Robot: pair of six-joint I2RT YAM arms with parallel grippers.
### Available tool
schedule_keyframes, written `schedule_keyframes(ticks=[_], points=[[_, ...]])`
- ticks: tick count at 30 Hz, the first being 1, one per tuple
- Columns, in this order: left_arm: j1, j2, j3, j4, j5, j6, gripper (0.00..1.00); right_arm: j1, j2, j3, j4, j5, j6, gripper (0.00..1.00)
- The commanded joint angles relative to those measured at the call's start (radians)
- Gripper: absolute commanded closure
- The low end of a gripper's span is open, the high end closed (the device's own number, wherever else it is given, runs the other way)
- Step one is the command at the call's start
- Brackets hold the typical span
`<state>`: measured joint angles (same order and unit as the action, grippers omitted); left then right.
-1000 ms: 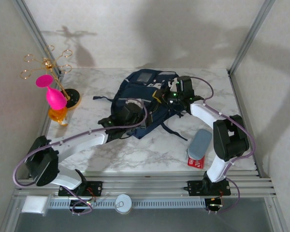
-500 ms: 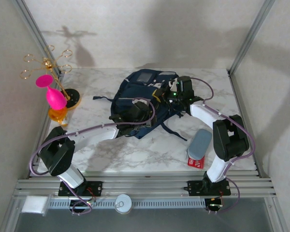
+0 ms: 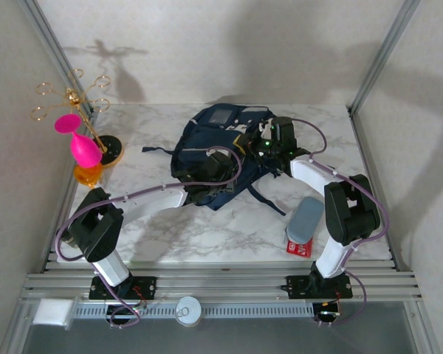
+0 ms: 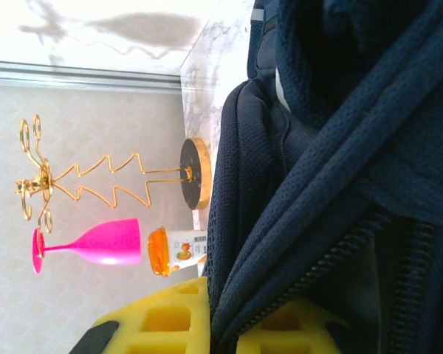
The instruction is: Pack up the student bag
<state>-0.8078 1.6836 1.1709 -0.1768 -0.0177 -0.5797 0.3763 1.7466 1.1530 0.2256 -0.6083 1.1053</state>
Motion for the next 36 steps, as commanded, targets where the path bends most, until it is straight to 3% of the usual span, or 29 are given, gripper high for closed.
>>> schedule_keyframes(ticks=[1, 11, 13, 15, 20, 28, 36], points=[[0.008, -0.05, 0.034, 0.12, 0.038, 0.041, 0.87, 0.019, -0.003, -0.003, 0.119, -0.05, -0.002, 1.0], [0.032, -0.082, 0.022, 0.147, 0.105, 0.049, 0.97, 0.019, 0.004, -0.016, 0.106, -0.044, -0.023, 1.0], [0.034, -0.08, 0.028, 0.133, 0.104, 0.045, 0.94, 0.019, 0.004, -0.021, 0.103, -0.045, -0.027, 1.0], [0.035, -0.074, 0.036, 0.121, 0.115, 0.044, 0.84, 0.021, 0.005, -0.022, 0.104, -0.044, -0.026, 1.0], [0.038, -0.047, 0.061, 0.097, 0.121, 0.02, 0.76, 0.02, 0.013, -0.019, 0.116, -0.048, -0.018, 1.0], [0.036, -0.032, 0.1, 0.066, 0.093, -0.009, 0.85, 0.02, 0.02, -0.026, 0.128, -0.051, -0.012, 1.0], [0.03, -0.024, 0.14, -0.018, 0.028, -0.002, 0.86, 0.019, 0.031, -0.028, 0.133, -0.056, -0.009, 1.0]])
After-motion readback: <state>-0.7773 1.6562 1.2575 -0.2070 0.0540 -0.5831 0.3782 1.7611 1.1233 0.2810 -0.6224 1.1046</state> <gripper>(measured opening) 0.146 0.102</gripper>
